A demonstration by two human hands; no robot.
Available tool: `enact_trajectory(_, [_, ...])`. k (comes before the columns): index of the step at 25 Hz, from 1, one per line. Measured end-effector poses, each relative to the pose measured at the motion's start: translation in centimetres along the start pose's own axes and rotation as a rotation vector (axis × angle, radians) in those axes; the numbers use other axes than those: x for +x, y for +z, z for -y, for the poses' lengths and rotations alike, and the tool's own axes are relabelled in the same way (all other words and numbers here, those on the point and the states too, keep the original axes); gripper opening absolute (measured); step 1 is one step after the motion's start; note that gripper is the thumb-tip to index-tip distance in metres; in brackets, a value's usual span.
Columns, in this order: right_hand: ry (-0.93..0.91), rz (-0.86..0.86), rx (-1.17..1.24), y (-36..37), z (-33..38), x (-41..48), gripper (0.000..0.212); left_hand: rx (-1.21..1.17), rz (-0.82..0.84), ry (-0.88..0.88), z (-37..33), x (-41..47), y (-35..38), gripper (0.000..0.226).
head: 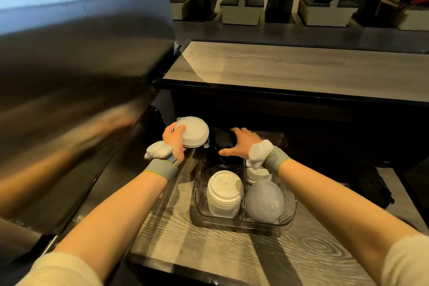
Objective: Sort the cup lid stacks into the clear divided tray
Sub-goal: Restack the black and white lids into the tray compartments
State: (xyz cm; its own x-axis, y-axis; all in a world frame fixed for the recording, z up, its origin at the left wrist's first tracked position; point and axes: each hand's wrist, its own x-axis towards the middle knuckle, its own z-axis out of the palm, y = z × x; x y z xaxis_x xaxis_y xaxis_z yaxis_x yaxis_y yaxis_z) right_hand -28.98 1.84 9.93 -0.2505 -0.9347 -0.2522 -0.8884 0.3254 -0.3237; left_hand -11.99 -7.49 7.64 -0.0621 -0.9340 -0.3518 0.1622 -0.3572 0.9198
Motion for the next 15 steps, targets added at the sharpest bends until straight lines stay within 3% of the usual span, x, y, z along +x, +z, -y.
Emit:
enact_trajectory(3, [-0.038, 0.024, -0.287, 2.2, 0.0, 1.0, 0.091, 0.02, 0.028, 0.025, -0.3, -0.5, 0.3, 0.04])
enact_trajectory(5, [-0.042, 0.036, -0.335, 3.0, -0.1, 1.3, 0.088, 0.047, 0.051, 0.046, -0.1, -0.8, 0.5, 0.04])
enact_trajectory(8, [-0.068, -0.138, -0.092, 2.0, 0.5, 1.4, 0.06, 0.097, 0.08, 0.025, 0.4, -0.5, 0.3, 0.039])
enact_trajectory(10, [-0.193, -0.262, 0.167, 0.8, 1.3, 0.9, 0.051, 0.12, 0.11, 0.008, 0.8, -0.8, 0.5, 0.04])
enact_trajectory(13, [-0.393, -0.128, 0.282, -0.3, 3.0, -0.4, 0.075, 0.169, 0.162, 0.02, 0.9, -2.0, 1.5, 0.042])
enact_trajectory(15, [-0.381, -0.099, 0.242, -0.4, 3.3, -0.6, 0.084, 0.133, 0.201, 0.005, 1.1, -2.5, 2.1, 0.042])
